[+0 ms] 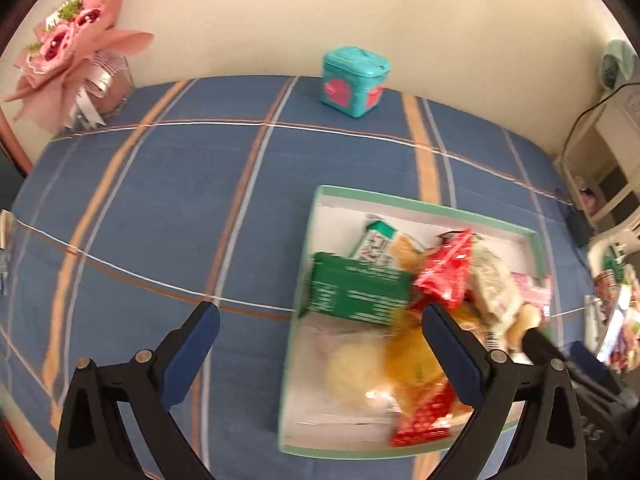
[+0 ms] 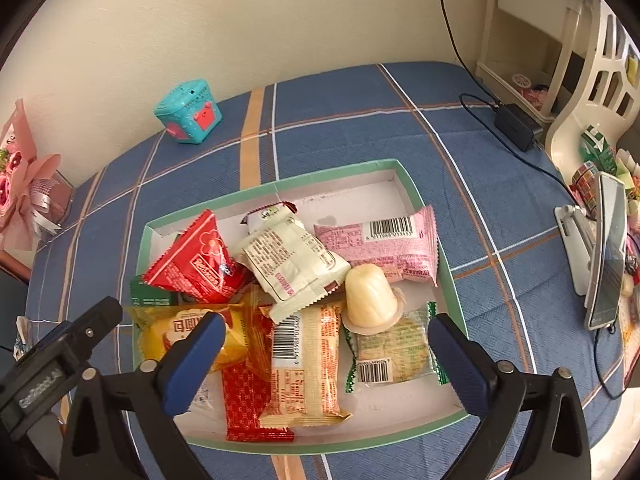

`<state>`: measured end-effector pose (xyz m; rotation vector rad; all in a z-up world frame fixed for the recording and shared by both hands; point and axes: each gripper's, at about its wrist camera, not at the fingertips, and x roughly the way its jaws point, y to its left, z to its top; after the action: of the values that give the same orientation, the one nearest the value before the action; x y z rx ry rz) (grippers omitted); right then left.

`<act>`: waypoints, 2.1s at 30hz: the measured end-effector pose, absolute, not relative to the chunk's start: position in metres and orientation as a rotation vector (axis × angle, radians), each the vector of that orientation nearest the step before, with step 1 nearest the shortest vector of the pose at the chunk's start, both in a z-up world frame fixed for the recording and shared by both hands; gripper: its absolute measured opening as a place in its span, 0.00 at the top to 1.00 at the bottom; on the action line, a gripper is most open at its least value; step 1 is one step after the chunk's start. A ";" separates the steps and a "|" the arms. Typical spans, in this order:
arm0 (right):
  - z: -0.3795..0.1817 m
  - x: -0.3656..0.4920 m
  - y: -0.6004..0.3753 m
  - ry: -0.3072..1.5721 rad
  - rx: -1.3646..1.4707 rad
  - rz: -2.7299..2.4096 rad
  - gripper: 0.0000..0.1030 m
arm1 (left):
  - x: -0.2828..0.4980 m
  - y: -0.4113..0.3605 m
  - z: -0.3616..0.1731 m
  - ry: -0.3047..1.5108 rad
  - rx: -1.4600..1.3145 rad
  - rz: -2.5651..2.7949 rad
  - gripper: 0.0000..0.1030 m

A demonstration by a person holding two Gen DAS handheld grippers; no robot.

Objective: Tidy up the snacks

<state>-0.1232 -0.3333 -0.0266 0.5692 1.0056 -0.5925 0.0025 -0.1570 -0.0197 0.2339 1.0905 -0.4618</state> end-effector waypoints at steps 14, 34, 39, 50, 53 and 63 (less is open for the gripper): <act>-0.010 -0.118 -0.321 0.944 0.527 -0.570 0.00 | 0.007 -0.149 -0.024 1.028 0.314 -0.338 0.02; -0.005 -0.116 -0.288 0.947 0.479 -0.526 0.00 | -0.009 -0.118 -0.008 0.925 0.384 -0.197 0.02; -0.004 -0.118 -0.278 0.939 0.477 -0.513 0.00 | -0.010 -0.106 -0.011 0.948 0.385 -0.182 0.02; 0.003 -0.127 -0.249 0.940 0.415 -0.499 0.00 | -0.032 -0.080 -0.004 0.950 0.380 -0.196 0.02; 0.004 -0.133 -0.244 0.934 0.416 -0.500 0.00 | -0.041 -0.073 0.001 0.926 0.385 -0.200 0.02; 0.006 -0.152 -0.222 0.930 0.396 -0.482 0.00 | -0.053 -0.037 -0.003 0.941 0.351 -0.176 0.02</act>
<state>-0.1522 -0.2221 0.0057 0.3957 0.9303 -0.4824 -0.0533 -0.0366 -0.0033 0.3515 0.9409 -0.1760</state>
